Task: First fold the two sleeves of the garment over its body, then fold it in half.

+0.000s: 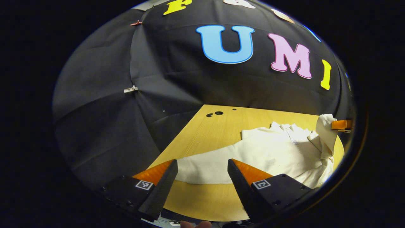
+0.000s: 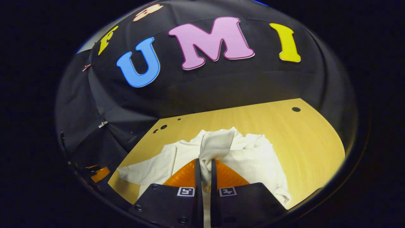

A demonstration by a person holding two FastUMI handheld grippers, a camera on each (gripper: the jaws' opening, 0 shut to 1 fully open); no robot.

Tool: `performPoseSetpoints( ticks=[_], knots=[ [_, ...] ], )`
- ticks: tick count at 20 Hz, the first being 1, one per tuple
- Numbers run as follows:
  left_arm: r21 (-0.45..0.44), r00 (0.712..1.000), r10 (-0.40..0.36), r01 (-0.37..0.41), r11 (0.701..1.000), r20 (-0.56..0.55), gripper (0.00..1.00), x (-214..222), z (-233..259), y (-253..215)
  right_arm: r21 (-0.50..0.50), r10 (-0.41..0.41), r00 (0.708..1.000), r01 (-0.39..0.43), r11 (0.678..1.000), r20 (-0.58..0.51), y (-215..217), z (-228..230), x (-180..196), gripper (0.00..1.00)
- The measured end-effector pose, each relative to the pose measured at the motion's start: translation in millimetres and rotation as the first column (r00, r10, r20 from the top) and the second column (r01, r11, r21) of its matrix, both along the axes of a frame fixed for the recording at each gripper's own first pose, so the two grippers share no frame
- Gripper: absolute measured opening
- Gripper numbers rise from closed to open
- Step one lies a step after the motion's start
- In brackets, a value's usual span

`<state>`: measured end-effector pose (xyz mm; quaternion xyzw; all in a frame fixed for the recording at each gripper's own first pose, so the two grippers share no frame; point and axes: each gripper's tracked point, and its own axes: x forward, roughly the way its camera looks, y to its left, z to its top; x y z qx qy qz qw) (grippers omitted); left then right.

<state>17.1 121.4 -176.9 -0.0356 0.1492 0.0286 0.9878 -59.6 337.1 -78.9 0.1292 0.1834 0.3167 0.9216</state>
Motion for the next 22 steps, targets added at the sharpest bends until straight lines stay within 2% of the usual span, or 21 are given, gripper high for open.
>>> performPoseSetpoints(
  ticks=[4,8,15,21,22],
  knots=[
    [0.0,0.999,0.003,-0.003,1.0,-0.034,0.98,18.7,-24.9,22.5,-0.074,0.046,0.998,-0.049,0.996,-0.038,46.0,-35.6,-13.3,0.13],
    [0.003,0.997,0.013,-0.013,1.0,-0.08,0.98,35.3,-49.5,39.8,-0.158,0.055,0.994,-0.068,0.985,-0.091,68.5,-80.2,-17.7,0.13],
    [-0.035,0.983,0.04,-0.047,0.998,-0.181,0.98,52.1,-88.0,56.8,-0.243,0.069,0.985,-0.106,0.964,-0.156,90.3,-132.7,-23.6,0.13],
    [-0.058,0.963,0.019,-0.036,0.998,-0.269,0.98,64.2,-115.7,53.2,-0.265,0.062,0.982,-0.109,0.958,-0.181,93.5,-148.7,-23.8,0.13],
    [-0.064,0.958,0.022,-0.042,0.997,-0.285,0.98,64.5,-122.2,51.4,-0.263,0.065,0.98,-0.113,0.958,-0.186,93.5,-149.2,-24.7,0.16]
  ],
)
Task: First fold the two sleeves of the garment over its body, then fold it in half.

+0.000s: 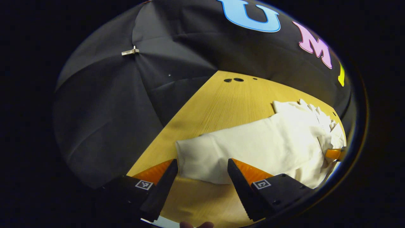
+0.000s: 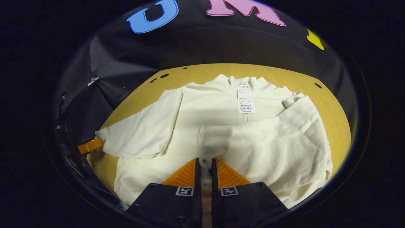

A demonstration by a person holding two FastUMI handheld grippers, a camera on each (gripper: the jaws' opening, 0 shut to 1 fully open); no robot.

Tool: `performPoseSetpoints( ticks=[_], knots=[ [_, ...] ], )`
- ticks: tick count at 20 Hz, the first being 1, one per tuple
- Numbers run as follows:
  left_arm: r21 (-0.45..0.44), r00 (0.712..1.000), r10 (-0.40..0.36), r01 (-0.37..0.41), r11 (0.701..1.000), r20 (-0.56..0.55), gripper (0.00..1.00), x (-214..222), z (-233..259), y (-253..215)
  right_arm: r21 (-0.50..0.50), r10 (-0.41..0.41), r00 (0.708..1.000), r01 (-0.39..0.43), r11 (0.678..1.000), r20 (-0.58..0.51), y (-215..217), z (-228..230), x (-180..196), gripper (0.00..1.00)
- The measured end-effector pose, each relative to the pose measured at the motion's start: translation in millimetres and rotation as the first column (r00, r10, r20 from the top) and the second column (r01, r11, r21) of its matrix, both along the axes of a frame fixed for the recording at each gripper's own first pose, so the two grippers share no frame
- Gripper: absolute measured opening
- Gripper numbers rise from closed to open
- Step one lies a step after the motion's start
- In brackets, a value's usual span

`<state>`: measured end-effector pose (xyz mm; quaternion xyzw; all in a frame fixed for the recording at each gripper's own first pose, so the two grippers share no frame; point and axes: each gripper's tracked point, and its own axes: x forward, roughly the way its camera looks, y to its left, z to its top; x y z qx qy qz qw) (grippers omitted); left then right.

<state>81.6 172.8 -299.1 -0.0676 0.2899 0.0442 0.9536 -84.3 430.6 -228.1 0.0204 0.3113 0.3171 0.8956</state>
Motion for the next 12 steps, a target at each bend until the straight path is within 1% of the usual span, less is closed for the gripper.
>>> performPoseSetpoints(
  ticks=[1,2,3,4,5,6,7,9,12],
  knots=[
    [-0.007,1.0,0.009,-0.009,1.0,-0.016,0.98,0.2,-4.8,-0.7,0.004,0.003,1.0,-0.003,1.0,-0.014,1.5,-1.9,-2.5,0.17],
    [-0.018,1.0,0.013,-0.014,1.0,-0.023,0.98,0.6,-7.9,-1.4,0.008,0.006,1.0,-0.005,1.0,-0.024,2.9,-2.4,-3.9,0.14],
    [-0.022,0.999,0.02,-0.021,1.0,-0.026,0.98,0.5,-8.7,-0.1,0.008,0.002,1.0,-0.002,1.0,-0.026,1.6,-1.4,-3.1,0.27],
    [-0.019,0.999,0.021,-0.022,1.0,-0.028,0.99,-0.9,-9.4,0.5,0.003,-0.001,1.0,0.001,1.0,-0.027,-0.7,-0.5,-4.6,0.18],
    [-0.015,0.999,0.018,-0.018,1.0,-0.036,0.99,-0.2,-9.8,0.4,0.001,-0.005,1.0,0.005,1.0,-0.018,-1.6,1.6,-5.3,0.3],
    [-0.011,0.999,0.012,-0.013,1.0,-0.043,0.99,-0.4,-10.5,-0.3,0.0,-0.011,1.0,0.011,1.0,-0.001,-6.0,6.7,-6.1,0.19],
    [-0.01,0.999,0.008,-0.009,1.0,-0.049,1.0,0.0,-11.0,-0.6,0.006,-0.01,1.0,0.01,1.0,0.008,-5.8,11.5,-8.4,0.36],
    [-0.01,0.999,-0.005,0.005,1.0,-0.05,1.0,2.1,-12.1,-3.2,0.023,0.011,1.0,-0.011,1.0,0.02,-9.2,26.8,-17.5,0.43],
    [-0.011,0.997,-0.063,0.063,0.998,-0.037,0.94,3.9,-9.6,-10.5,0.046,0.034,0.999,-0.036,0.998,0.039,-22.6,50.0,-29.0,0.43]
  ],
)
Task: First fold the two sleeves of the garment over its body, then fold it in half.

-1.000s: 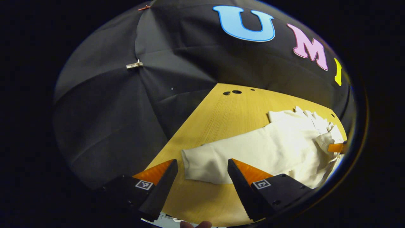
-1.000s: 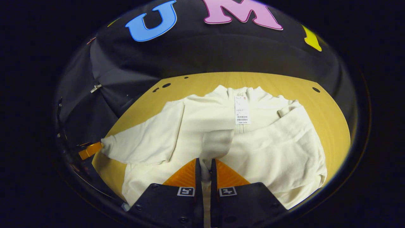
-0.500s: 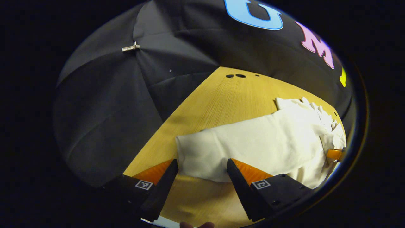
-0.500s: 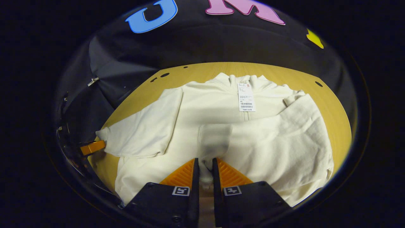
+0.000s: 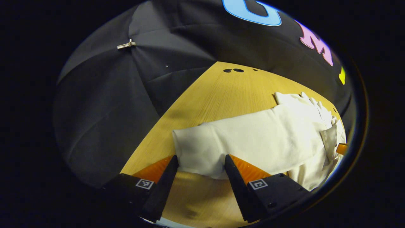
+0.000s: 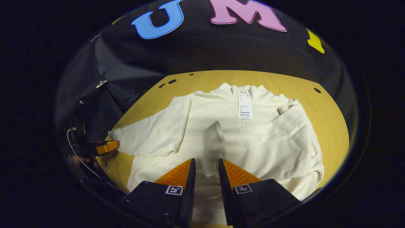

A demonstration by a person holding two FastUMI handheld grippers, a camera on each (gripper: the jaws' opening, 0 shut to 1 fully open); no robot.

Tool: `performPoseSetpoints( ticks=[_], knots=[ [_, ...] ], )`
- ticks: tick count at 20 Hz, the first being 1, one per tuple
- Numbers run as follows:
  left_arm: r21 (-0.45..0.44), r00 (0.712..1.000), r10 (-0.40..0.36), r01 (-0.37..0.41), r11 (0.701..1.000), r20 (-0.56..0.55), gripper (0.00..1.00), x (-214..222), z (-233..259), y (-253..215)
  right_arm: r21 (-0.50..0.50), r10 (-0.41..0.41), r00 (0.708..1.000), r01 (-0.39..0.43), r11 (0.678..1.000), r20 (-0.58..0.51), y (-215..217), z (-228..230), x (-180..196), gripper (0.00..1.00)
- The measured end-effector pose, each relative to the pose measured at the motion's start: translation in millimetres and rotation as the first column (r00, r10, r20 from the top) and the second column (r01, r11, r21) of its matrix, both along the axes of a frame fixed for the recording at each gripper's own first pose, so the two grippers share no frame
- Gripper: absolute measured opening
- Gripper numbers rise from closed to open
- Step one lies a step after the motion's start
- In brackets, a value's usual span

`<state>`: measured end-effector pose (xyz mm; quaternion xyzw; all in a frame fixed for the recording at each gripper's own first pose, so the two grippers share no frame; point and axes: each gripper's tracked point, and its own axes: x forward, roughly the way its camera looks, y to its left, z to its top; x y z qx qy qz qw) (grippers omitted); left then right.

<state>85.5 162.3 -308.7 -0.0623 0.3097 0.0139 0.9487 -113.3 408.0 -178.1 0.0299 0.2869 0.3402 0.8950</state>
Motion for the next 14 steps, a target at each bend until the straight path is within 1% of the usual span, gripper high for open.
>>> performPoseSetpoints(
  ticks=[1,3,4,5,7,9,12,14],
  knots=[
    [-0.005,0.999,-0.031,0.031,0.999,0.02,0.76,4.0,0.1,-4.8,0.012,0.003,1.0,-0.003,1.0,0.003,-7.5,8.3,-4.8,0.43],
    [-0.011,0.997,-0.062,0.063,0.998,0.045,0.39,3.8,4.0,-10.4,0.03,-0.002,1.0,0.002,1.0,0.016,-26.9,22.5,-9.5,0.43],
    [-0.022,0.997,-0.066,0.067,0.998,0.047,0.35,4.2,4.4,-10.2,0.031,-0.006,1.0,0.005,0.999,0.022,-37.8,27.8,-11.7,0.43],
    [-0.035,0.997,-0.061,0.062,0.997,0.05,0.23,5.3,6.4,-9.8,0.029,-0.012,0.999,0.011,1.0,0.032,-49.1,31.9,-13.2,0.43],
    [-0.037,0.996,-0.059,0.061,0.997,0.06,0.1,7.0,11.3,-9.9,0.018,-0.032,0.999,0.031,0.999,0.039,-73.4,34.9,-15.2,0.43],
    [-0.01,0.997,-0.057,0.058,0.998,0.06,0.07,6.7,13.1,-12.4,0.01,-0.055,0.998,0.055,0.998,0.035,-96.9,34.9,-16.6,0.43],
    [0.032,0.994,-0.051,0.048,0.998,0.097,0.06,6.4,27.2,-20.0,-0.01,-0.088,0.996,0.088,0.996,0.028,-126.6,29.8,-14.9,0.43],
    [0.03,0.99,-0.056,0.052,0.998,0.131,0.07,3.7,43.3,-30.8,-0.013,-0.105,0.994,0.105,0.994,0.015,-139.8,25.9,-14.6,0.43]
  ],
)
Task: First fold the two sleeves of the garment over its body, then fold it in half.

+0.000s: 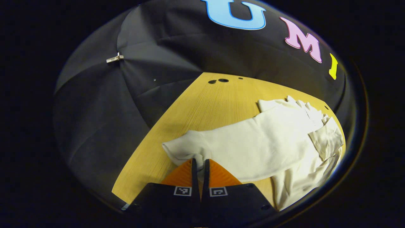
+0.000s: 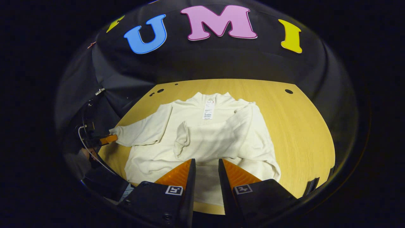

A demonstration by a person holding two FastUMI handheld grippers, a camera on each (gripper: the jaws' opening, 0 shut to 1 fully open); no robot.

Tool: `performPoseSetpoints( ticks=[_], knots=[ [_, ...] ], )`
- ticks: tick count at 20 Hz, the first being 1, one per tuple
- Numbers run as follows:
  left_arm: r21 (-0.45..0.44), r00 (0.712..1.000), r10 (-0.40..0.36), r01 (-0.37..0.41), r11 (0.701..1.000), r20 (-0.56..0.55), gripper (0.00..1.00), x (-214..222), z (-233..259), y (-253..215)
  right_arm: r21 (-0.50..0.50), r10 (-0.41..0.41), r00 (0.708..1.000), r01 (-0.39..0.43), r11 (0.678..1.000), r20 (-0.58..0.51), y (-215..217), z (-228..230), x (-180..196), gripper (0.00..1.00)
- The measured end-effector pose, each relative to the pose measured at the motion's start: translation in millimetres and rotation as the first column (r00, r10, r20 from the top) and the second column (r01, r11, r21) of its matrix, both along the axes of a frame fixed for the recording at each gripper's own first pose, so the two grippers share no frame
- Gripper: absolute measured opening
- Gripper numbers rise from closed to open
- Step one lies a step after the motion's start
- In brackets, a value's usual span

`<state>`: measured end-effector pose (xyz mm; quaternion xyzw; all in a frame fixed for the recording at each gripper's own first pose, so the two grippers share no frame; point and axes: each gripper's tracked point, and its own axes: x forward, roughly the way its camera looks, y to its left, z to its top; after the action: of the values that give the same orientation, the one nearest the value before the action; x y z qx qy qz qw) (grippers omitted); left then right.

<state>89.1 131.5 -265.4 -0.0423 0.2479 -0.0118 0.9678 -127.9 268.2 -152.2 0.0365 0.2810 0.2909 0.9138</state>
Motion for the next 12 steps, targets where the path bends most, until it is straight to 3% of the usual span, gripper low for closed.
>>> performPoseSetpoints(
  ticks=[6,12],
  knots=[
    [-0.029,0.989,-0.072,0.076,0.997,0.127,0.06,-7.9,72.6,-51.7,0.014,-0.021,1.0,0.021,1.0,-0.012,-21.6,-3.1,6.3,0.43],
    [-0.032,0.953,-0.225,0.236,0.971,0.204,0.06,-22.3,129.2,-144.2,0.034,-0.053,0.998,0.054,0.998,-0.044,-44.9,-10.6,12.4,0.43]
  ],
)
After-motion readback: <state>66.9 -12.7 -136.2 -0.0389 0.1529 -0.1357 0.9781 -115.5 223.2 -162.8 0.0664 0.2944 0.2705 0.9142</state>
